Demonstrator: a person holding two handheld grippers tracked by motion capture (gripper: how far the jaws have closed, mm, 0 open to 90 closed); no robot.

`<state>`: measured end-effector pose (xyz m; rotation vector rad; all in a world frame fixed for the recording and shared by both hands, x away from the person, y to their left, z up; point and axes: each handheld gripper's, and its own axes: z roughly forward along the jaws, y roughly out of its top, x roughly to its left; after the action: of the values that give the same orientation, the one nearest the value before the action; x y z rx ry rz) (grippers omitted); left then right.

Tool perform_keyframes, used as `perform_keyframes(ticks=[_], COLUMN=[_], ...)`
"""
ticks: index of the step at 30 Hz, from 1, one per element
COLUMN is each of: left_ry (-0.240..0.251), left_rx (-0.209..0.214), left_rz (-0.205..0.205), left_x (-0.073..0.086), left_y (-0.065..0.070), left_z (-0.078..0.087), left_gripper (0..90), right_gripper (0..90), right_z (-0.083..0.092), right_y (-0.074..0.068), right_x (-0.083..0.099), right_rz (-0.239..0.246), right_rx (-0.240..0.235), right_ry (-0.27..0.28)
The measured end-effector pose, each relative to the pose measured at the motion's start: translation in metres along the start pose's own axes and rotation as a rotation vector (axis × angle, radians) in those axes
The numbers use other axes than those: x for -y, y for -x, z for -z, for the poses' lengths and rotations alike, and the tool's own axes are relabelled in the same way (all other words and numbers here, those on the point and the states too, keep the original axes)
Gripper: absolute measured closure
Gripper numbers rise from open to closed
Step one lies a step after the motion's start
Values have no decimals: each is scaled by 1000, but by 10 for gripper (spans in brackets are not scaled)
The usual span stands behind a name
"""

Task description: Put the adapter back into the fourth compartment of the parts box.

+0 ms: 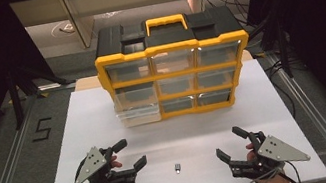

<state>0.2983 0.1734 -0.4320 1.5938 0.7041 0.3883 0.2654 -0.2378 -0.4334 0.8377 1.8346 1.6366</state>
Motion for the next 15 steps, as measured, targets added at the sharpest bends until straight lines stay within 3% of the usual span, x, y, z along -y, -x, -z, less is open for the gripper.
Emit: perform_keyframes(ticks=[10,15], left_ry=[-23,-61], left_rx=[-6,-6], left_rz=[-1,-3], left_x=[1,2], left_y=[0,0], left_z=[-2,-5], left_gripper=[143,140], right_gripper=[179,182], right_z=[0,0], right_y=[0,0], right_x=[0,0], right_rz=[1,0], right_rx=[0,2], right_ry=[1,0])
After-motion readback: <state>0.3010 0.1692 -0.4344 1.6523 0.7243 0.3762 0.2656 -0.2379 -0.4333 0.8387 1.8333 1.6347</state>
